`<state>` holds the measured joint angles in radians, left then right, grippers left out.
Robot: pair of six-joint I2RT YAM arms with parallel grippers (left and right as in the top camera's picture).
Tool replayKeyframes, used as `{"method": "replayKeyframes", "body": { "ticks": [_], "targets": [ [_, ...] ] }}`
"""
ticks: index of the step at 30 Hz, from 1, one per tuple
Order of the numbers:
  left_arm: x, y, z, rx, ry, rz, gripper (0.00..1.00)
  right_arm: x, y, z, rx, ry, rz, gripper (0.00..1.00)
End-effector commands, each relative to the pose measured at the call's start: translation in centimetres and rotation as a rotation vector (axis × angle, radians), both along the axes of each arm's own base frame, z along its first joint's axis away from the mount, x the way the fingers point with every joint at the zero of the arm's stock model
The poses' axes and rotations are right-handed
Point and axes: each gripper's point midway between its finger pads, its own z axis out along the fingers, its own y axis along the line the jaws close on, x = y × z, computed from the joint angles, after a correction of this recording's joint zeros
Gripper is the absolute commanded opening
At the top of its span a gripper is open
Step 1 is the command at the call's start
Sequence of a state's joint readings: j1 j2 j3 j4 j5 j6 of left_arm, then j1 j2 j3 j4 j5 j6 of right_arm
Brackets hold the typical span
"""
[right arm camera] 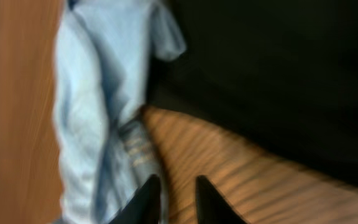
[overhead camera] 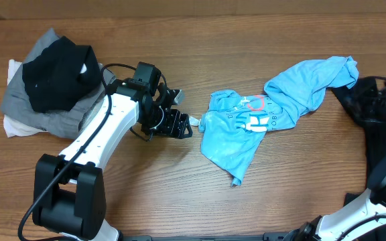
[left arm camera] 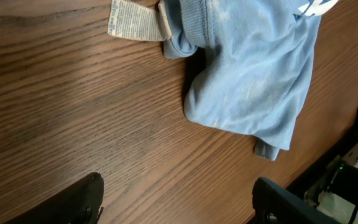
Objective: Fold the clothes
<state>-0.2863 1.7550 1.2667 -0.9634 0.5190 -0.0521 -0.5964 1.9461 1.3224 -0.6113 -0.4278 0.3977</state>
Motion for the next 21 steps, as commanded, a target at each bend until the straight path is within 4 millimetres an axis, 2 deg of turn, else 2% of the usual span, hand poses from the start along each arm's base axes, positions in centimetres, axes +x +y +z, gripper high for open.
{"method": "replayKeyframes", "body": {
  "ticks": [1, 6, 9, 12, 15, 21],
  "targets": [
    [0.0, 0.0, -0.1, 0.001, -0.003, -0.003, 0.8, 0.1, -1.6, -0.7, -0.08, 0.039, -0.032, 0.17],
    [-0.2, 0.1, -0.1, 0.004, 0.013, 0.007, 0.8, -3.6, -4.2, -5.4, -0.148, 0.29, -0.235, 0.11],
    [-0.3, 0.0, -0.1, 0.0, 0.017, 0.007, 0.8, -4.5, -5.2, -7.0, -0.188, 0.349, -0.273, 0.11],
    [-0.3, 0.0, 0.0, -0.002, 0.022, 0.016, 0.8, -4.2, -6.6, -7.5, -0.238, 0.34, -0.3, 0.11],
    [-0.3, 0.0, 0.0, -0.001, 0.026, 0.023, 0.81, -4.3, -8.9, -7.0, -0.283, 0.311, -0.354, 0.11],
    [-0.3, 0.0, 0.0, -0.001, 0.034, 0.035, 0.81, -7.4, -13.9, -6.4, -0.282, 0.304, -0.487, 0.09]
  ]
}}
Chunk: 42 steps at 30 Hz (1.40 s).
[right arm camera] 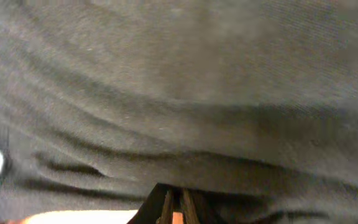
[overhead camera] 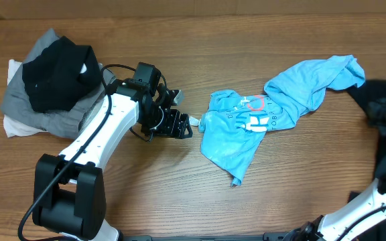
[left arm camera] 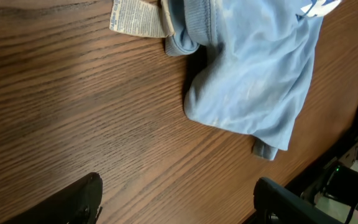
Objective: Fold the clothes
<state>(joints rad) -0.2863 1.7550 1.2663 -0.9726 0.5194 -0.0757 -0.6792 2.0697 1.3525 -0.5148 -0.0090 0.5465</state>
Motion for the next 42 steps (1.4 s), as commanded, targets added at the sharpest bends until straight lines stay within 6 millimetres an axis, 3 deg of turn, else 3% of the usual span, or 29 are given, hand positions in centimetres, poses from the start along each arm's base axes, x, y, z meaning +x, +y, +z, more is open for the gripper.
{"method": "replayKeyframes", "body": {
  "ticks": [1, 3, 6, 11, 13, 18, 20, 23, 26, 30, 33, 38, 42],
  "targets": [
    [-0.1, -0.1, 0.0, -0.004, 0.014, 0.018, 0.81, -3.9, -4.2, -1.2, -0.031, 0.064, -0.132, 0.09],
    [0.0, -0.1, 0.0, -0.004, 0.015, 0.021, 0.81, -4.3, -5.1, -0.9, -0.008, 0.029, -0.151, 0.12],
    [0.1, -0.1, 0.0, -0.006, 0.009, 0.021, 0.82, -2.1, -5.1, 0.5, 0.076, -0.142, -0.066, 0.34],
    [0.2, -0.2, 0.3, -0.007, 0.007, 0.021, 0.83, 3.2, -2.7, 5.5, 0.18, -0.427, 0.205, 0.54],
    [0.3, -0.1, 0.7, -0.005, 0.008, 0.019, 0.84, 4.6, -1.3, 7.4, 0.218, -0.492, 0.265, 0.57],
    [0.8, -0.1, 2.8, -0.008, -0.012, -0.001, 0.83, 6.6, 2.5, 9.5, 0.27, -0.517, 0.356, 0.65],
    [1.2, -0.2, 4.1, -0.011, -0.029, -0.013, 0.83, 7.0, 4.7, 9.4, 0.294, -0.49, 0.402, 0.68],
    [1.6, -0.2, 6.1, -0.012, -0.052, -0.026, 0.85, 6.6, 8.6, 7.4, 0.348, -0.351, 0.426, 0.71],
    [1.7, -0.3, 7.5, -0.014, -0.06, -0.033, 0.99, 5.7, 12.8, 5.2, 0.349, -0.181, 0.505, 0.7],
    [1.5, 0.0, 7.8, -0.005, -0.064, -0.049, 0.93, 5.8, 18.7, 4.4, 0.371, -0.081, 0.641, 0.67],
    [1.5, 0.2, 7.6, 0.007, -0.065, -0.053, 0.9, 4.7, 22.4, 3.8, 0.391, 0.018, 0.719, 0.58],
    [1.8, 0.7, 7.2, 0.046, -0.079, -0.05, 0.93, 2.0, 24.4, 2.4, 0.325, 0.228, 0.739, 0.52],
    [1.6, 0.0, 6.8, 0.04, -0.084, -0.066, 0.94, 0.9, 26.5, 1.8, 0.33, 0.291, 0.768, 0.38]
  ]
}}
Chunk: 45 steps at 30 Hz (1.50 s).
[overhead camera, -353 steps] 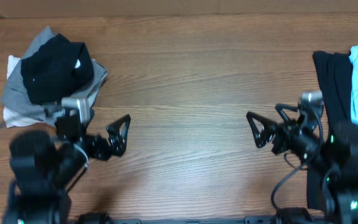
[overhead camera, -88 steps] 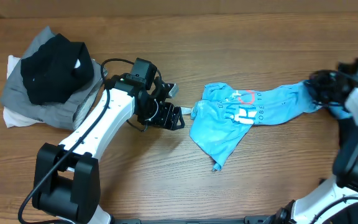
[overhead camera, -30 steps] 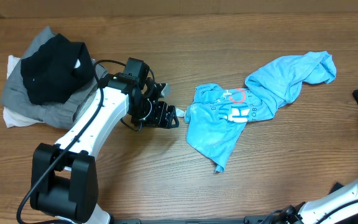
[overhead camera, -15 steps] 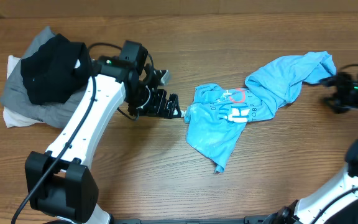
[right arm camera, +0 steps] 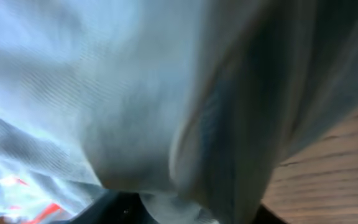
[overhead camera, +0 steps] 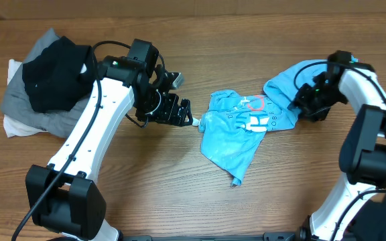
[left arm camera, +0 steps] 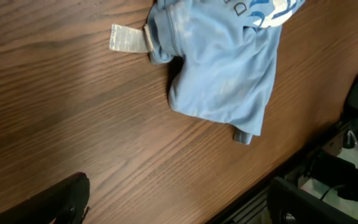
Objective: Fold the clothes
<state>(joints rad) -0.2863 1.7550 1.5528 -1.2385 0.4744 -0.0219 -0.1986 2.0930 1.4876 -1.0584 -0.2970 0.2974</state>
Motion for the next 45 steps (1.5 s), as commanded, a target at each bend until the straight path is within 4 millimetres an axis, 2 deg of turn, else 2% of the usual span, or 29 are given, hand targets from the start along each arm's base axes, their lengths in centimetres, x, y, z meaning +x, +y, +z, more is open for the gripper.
{"method": "replayKeyframes", "body": {
  "ticks": [1, 3, 5, 7, 8, 10, 12, 16, 19, 24, 26, 27, 28, 29, 30, 31, 35, 42, 45],
  "targets": [
    [0.1, -0.6, -0.3, 0.004, -0.026, -0.03, 0.94, -1.0, 0.4, 0.5, -0.062, 0.025, 0.026, 0.36],
    [-0.2, -1.4, -0.9, 0.003, -0.022, -0.04, 0.93, -1.0, 1.1, 0.6, -0.054, 0.019, 0.056, 0.36],
    [-0.9, -2.5, -1.8, -0.002, -0.019, -0.073, 0.91, -0.2, 2.6, 1.4, 0.027, -0.045, 0.113, 0.32],
    [-1.8, -3.9, -2.8, -0.004, -0.024, -0.118, 0.89, 1.2, 4.9, 3.1, 0.168, -0.157, 0.189, 0.32],
    [-2.4, -4.9, -3.3, -0.007, -0.033, -0.149, 0.88, 2.1, 6.3, 4.6, 0.259, -0.242, 0.238, 0.33],
    [-3.1, -6.4, -4.4, 0.0, -0.06, -0.199, 0.88, 3.3, 7.7, 7.0, 0.352, -0.345, 0.267, 0.38],
    [-3.4, -7.1, -5.6, 0.064, -0.096, -0.212, 0.89, 4.1, 7.6, 8.2, 0.348, -0.372, 0.243, 0.52],
    [-4.0, -7.9, -7.9, 0.176, -0.148, -0.225, 0.89, 4.7, 6.5, 9.1, 0.288, -0.367, 0.18, 0.68],
    [-4.3, -8.3, -9.7, 0.238, -0.17, -0.257, 0.85, 4.3, 5.7, 8.8, 0.26, -0.342, 0.16, 0.68],
    [-2.7, -5.9, -13.9, 0.469, -0.192, -0.212, 0.8, 2.2, 4.0, 7.5, 0.182, -0.227, 0.133, 0.7],
    [-2.5, -5.4, -15.4, 0.507, -0.174, -0.194, 0.77, 1.5, 3.4, 7.1, 0.147, -0.196, 0.139, 0.72],
    [-2.5, -5.3, -16.1, 0.512, -0.163, -0.195, 0.75, 1.3, 3.2, 6.9, 0.133, -0.187, 0.147, 0.72],
    [-2.5, -5.3, -16.6, 0.515, -0.154, -0.196, 0.65, 1.1, 3.1, 6.8, 0.124, -0.18, 0.152, 0.72],
    [-2.5, -5.2, -17.0, 0.52, -0.146, -0.196, 0.49, 0.8, 2.9, 6.7, 0.111, -0.166, 0.152, 0.72],
    [-2.4, -5.1, -17.1, 0.523, -0.141, -0.19, 0.23, 0.7, 2.7, 6.6, 0.101, -0.158, 0.151, 0.72],
    [-2.3, -5.0, -17.1, 0.525, -0.137, -0.175, 0.06, 0.6, 2.7, 6.6, 0.097, -0.155, 0.151, 0.73],
    [-0.9, -3.0, -15.4, 0.574, -0.153, -0.049, 0.04, 0.7, 2.6, 6.5, 0.094, -0.155, 0.151, 0.73],
    [3.7, 1.6, -9.7, 0.582, -0.253, 0.177, 0.04, 0.6, 2.6, 6.5, 0.094, -0.155, 0.151, 0.74],
    [5.5, 4.4, -9.4, 0.592, -0.261, 0.249, 0.04, 0.6, 2.6, 6.5, 0.094, -0.155, 0.151, 0.76]
  ]
}}
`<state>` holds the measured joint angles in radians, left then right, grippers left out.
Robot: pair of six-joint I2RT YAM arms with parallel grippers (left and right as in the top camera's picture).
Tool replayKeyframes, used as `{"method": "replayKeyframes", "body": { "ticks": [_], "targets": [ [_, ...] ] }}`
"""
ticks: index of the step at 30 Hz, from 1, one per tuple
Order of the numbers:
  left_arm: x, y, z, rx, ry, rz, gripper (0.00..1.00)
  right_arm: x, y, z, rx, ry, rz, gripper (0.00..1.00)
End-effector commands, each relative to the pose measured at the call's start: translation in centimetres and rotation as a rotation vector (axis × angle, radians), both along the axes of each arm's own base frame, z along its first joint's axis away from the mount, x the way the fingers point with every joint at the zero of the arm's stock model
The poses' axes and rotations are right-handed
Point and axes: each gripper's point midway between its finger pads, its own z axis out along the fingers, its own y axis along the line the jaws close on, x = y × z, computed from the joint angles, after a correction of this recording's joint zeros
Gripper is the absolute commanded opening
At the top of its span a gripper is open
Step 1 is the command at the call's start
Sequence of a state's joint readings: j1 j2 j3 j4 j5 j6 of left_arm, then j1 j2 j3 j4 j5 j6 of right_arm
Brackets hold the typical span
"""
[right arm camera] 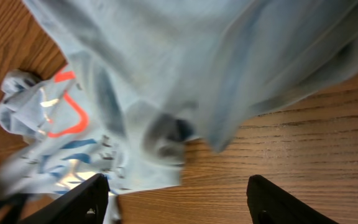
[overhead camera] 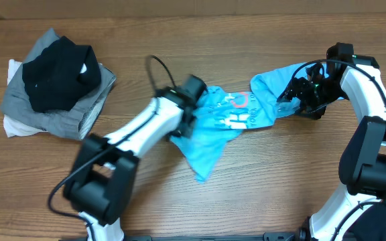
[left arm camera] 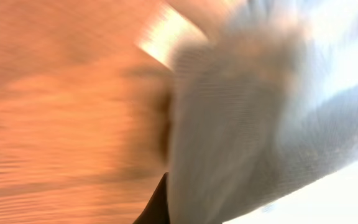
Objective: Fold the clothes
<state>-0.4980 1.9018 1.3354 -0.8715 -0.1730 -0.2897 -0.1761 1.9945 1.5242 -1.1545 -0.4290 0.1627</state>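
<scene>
A crumpled light blue T-shirt with a red and white print lies across the middle of the wooden table. My left gripper is at its left edge; the blurred left wrist view shows one dark finger beside the cloth, the gripper shut on it. My right gripper hovers over the shirt's right part. In the right wrist view it is open, its fingers wide apart, with the shirt just beyond them.
A pile of clothes, a black garment on top of grey and white ones, sits at the far left of the table. My left arm stretches across the table's middle towards the shirt.
My left gripper went from open, just left of the shirt's label, to shut on the shirt's left edge. The shirt lies further left. My right gripper now shows open with the cloth beyond its fingers.
At first my left gripper stood open beside the shirt's label, and the right arm was at the far right edge off the shirt. Then the right gripper was on the shirt's right part. Now the left holds the left edge and the right is open.
</scene>
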Motion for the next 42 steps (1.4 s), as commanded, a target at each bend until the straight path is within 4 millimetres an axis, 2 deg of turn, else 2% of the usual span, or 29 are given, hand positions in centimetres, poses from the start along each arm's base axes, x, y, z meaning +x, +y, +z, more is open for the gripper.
{"method": "replayKeyframes", "body": {
  "ticks": [1, 3, 4, 5, 6, 7, 9, 11, 14, 17, 24, 26, 29, 31, 33, 34, 36, 37, 38, 40, 42],
  "targets": [
    [2.6, 3.4, 1.9, 0.027, -0.082, 0.103, 0.04, 0.6, -0.4, 1.3, -0.018, -0.044, 0.002, 0.77],
    [2.9, 5.1, 1.3, 0.041, -0.064, 0.143, 0.04, 0.6, -0.4, 1.3, -0.018, -0.043, 0.003, 0.77],
    [2.9, 5.9, 1.1, 0.045, -0.055, 0.163, 0.06, 0.6, -0.4, 1.3, -0.018, -0.043, 0.003, 0.77],
    [3.0, 6.6, 0.9, 0.05, -0.047, 0.181, 0.13, 0.6, -0.4, 1.2, -0.018, -0.042, 0.003, 0.77],
    [3.0, 7.3, 0.8, 0.052, -0.041, 0.197, 0.29, 0.6, -0.4, 1.2, -0.018, -0.041, 0.003, 0.78],
    [3.0, 7.9, 0.8, 0.053, -0.034, 0.214, 0.49, 0.5, -0.4, 1.2, -0.018, -0.041, 0.003, 0.78],
    [2.9, 8.7, 0.7, 0.057, -0.024, 0.234, 0.53, 0.5, -0.4, 1.1, -0.018, -0.039, 0.002, 0.79],
    [2.4, 8.8, 0.7, 0.04, 0.004, 0.233, 0.52, 0.4, -0.4, 1.0, -0.019, -0.037, 0.002, 0.8],
    [0.9, 5.2, 0.6, -0.128, 0.103, 0.094, 0.47, 0.4, -0.6, 0.8, -0.031, -0.034, 0.002, 0.81],
    [-1.4, 1.5, 1.5, -0.241, 0.178, -0.044, 0.48, 0.3, -0.6, 0.7, -0.032, -0.031, 0.002, 0.82],
    [-4.3, -2.2, 1.2, -0.082, 0.169, -0.227, 0.5, 0.4, -0.7, 0.6, -0.036, -0.034, 0.002, 0.82],
    [-4.8, -2.6, 0.8, 0.004, 0.137, -0.279, 0.52, 0.4, -0.8, 0.5, -0.043, -0.034, 0.002, 0.82],
    [-5.2, -2.8, -0.3, 0.095, 0.102, -0.329, 0.6, 0.4, -0.8, 0.5, -0.043, -0.033, 0.001, 0.83],
    [-5.6, -2.9, -1.5, 0.115, 0.1, -0.348, 0.58, 0.4, -0.8, 0.5, -0.043, -0.033, 0.001, 0.82],
    [-6.1, -2.4, -3.0, 0.12, 0.103, -0.323, 0.47, 0.4, -0.8, 0.5, -0.043, -0.034, 0.001, 0.82],
    [-6.1, -2.1, -3.1, 0.126, 0.098, -0.299, 0.41, 0.4, -0.8, 0.5, -0.043, -0.036, 0.001, 0.82],
    [-5.9, -2.0, -2.9, 0.125, 0.091, -0.261, 0.21, 0.5, -0.8, 0.5, -0.043, -0.038, 0.001, 0.82],
    [-5.8, -2.0, -2.6, 0.124, 0.091, -0.249, 0.1, 0.5, -0.8, 0.5, -0.043, -0.038, 0.001, 0.82],
    [-5.8, -2.1, -2.2, 0.123, 0.094, -0.236, 0.04, 0.5, -0.8, 0.5, -0.043, -0.038, 0.001, 0.82],
    [-5.9, -2.5, -0.7, 0.107, 0.11, -0.236, 0.04, 0.5, -0.8, 0.5, -0.043, -0.038, 0.001, 0.82],
    [-6.2, -3.3, 1.6, 0.077, 0.133, -0.261, 0.04, 0.5, -0.8, 0.5, -0.044, -0.039, 0.002, 0.82]
  ]
}}
